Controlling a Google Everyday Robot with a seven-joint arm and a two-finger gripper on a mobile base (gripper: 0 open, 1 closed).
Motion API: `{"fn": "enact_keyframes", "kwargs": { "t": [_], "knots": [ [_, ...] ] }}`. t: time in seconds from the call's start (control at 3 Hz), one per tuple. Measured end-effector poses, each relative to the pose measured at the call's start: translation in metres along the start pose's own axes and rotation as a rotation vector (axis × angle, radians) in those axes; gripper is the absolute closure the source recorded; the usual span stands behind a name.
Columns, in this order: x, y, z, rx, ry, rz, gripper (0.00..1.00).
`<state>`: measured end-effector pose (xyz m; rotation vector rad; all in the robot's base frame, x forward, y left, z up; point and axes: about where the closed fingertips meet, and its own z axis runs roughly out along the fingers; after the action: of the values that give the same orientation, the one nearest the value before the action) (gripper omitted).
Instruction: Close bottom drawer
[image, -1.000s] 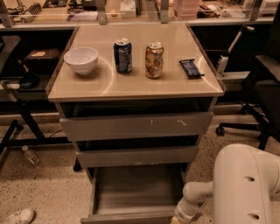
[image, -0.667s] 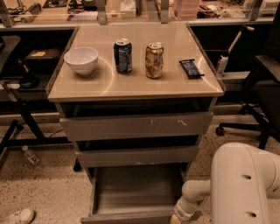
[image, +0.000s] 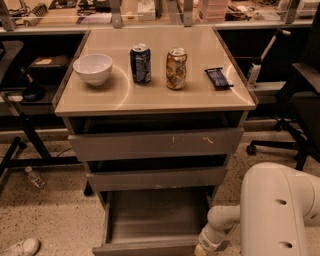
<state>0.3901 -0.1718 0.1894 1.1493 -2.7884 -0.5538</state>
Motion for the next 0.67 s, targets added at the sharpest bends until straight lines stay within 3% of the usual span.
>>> {"fn": "enact_keyframes", "kwargs": {
  "t": [0.67],
  "knots": [
    [0.0000, 0.0000, 0.0000, 0.000, 0.000, 0.000, 0.11]
  ]
}}
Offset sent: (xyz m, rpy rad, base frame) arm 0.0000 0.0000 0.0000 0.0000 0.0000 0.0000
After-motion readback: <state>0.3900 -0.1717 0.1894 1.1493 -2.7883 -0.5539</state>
